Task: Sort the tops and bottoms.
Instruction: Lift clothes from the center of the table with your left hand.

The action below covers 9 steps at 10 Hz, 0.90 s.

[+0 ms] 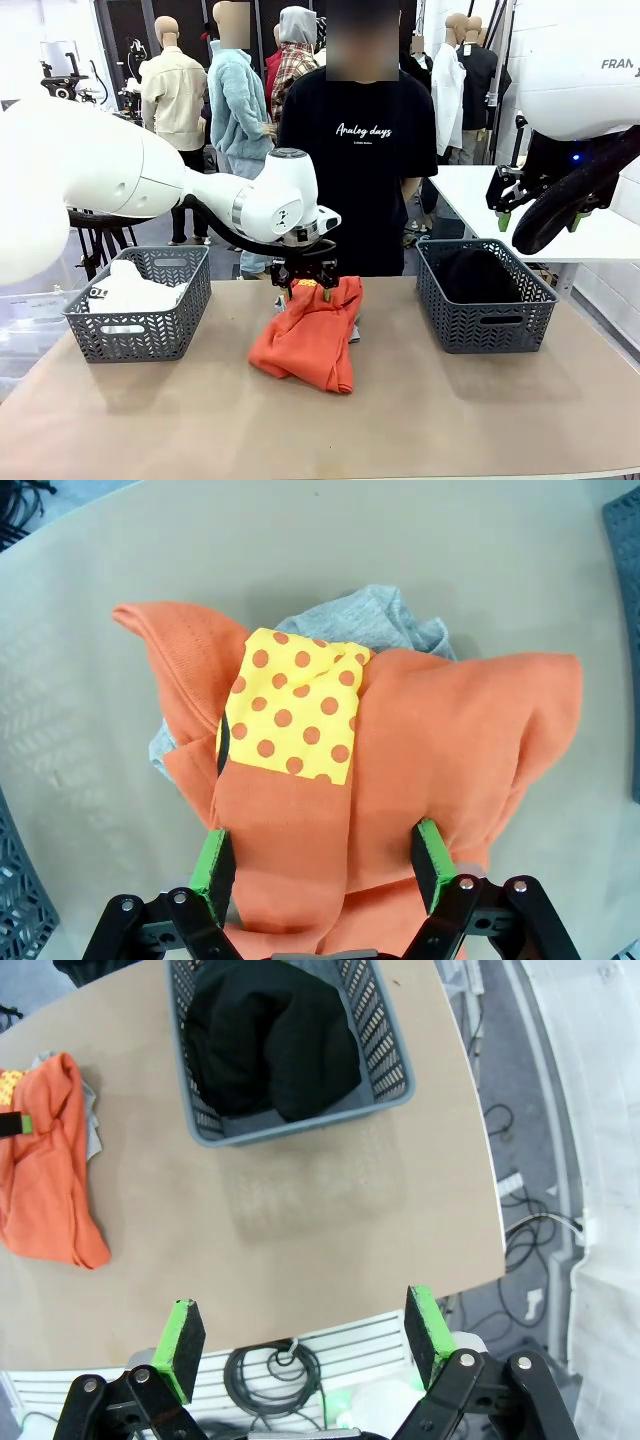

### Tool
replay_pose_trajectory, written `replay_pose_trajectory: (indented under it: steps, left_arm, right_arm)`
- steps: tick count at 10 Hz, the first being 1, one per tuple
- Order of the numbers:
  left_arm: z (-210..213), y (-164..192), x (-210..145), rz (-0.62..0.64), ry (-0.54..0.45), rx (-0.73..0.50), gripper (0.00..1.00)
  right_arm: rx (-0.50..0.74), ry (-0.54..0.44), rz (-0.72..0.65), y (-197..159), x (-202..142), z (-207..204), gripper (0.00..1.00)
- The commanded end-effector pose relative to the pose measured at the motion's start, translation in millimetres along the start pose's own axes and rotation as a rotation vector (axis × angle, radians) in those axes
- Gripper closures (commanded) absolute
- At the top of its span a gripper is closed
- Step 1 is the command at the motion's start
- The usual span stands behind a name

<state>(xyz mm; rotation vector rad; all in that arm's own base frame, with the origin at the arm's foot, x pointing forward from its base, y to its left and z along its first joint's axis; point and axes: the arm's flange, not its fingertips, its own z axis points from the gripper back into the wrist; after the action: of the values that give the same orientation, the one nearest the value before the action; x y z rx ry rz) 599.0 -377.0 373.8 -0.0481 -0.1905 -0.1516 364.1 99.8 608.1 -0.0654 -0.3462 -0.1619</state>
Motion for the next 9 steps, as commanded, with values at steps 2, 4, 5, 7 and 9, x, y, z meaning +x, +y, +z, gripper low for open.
replay_pose_trajectory:
  steps: [2,4,5,7,9]
  left_arm:
    - [-2.6,4.0,6.5,0.068,0.058,0.013,0.14]
    - [-1.8,5.5,5.4,0.074,0.062,0.013,0.46]
    - [-5.0,6.7,4.9,0.079,0.084,0.005,0.66]
    - [-10.4,8.1,4.9,0.091,0.103,0.006,1.00]
    - [-22.5,9.4,0.5,0.088,0.127,0.001,1.00]
  right_arm:
    - [-0.018,0.003,0.004,0.1,1.7,1.3,0.00]
    - [-0.018,0.003,0.004,0.1,1.7,1.3,0.00]
    - [-0.018,0.003,0.004,0.1,1.7,1.3,0.00]
    - [-0.018,0.003,0.004,0.1,1.7,1.3,0.00]
    - [-0.018,0.003,0.004,0.1,1.7,1.3,0.00]
